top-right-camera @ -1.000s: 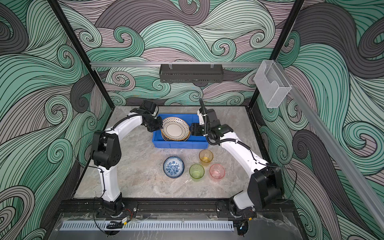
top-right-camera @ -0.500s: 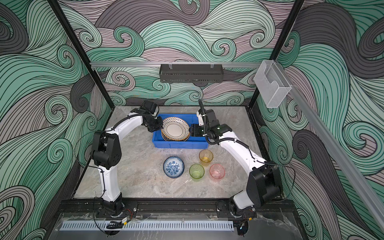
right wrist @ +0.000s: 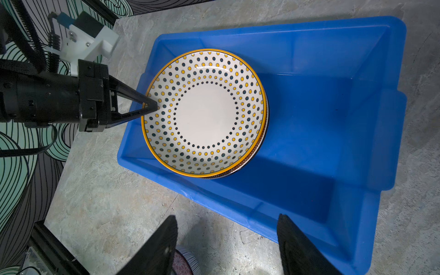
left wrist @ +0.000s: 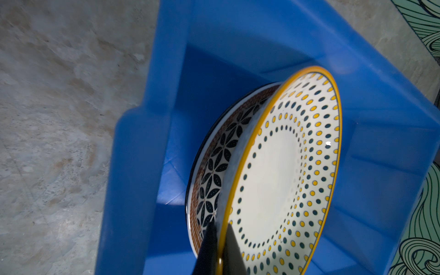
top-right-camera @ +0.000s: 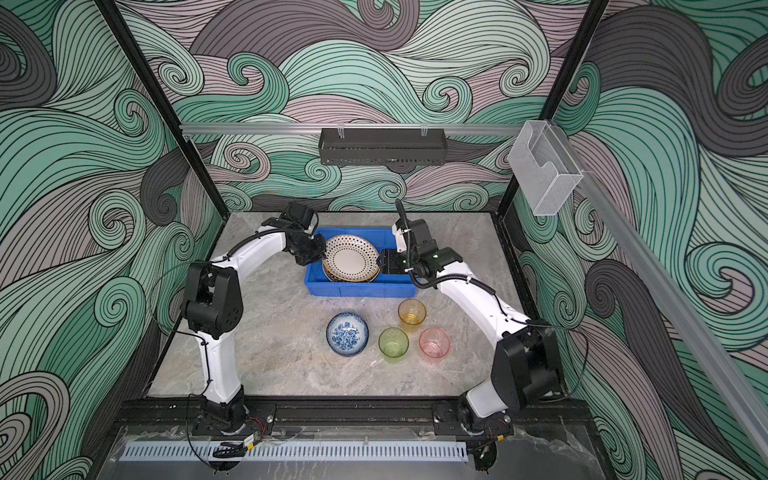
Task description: Place the mixed dishes into the plastic bin
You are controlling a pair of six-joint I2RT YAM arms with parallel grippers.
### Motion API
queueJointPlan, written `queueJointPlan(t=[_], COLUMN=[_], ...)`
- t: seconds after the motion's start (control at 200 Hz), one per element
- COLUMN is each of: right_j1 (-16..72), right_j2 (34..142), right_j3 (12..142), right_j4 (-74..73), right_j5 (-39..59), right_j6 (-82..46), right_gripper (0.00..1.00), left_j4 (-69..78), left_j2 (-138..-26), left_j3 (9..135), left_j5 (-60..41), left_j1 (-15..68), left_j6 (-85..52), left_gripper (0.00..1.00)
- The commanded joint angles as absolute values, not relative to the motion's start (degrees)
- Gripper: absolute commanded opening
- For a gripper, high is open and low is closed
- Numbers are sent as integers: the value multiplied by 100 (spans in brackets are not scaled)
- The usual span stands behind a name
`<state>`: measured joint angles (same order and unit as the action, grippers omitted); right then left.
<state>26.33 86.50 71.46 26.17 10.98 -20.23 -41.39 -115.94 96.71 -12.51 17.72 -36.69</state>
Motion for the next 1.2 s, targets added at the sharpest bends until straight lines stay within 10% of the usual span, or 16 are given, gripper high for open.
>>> queueJointPlan(t=[0.0,1.197], right_j1=[2597,2602], right_j2=[8705,8917], right_j3=[7295,7382], right_j4=[2707,2863], right_j5=[1162,1429], right_j6=[-2092,-2102], right_gripper=[67,66], left_j4=[-3832,-3919], left_j2=[-11555,-11628], left_j3=[9721,9440], left_j5=[-1433,-1248], left_j1=[1819,1863], left_j6=[-3779,-3907], left_gripper=[0,0])
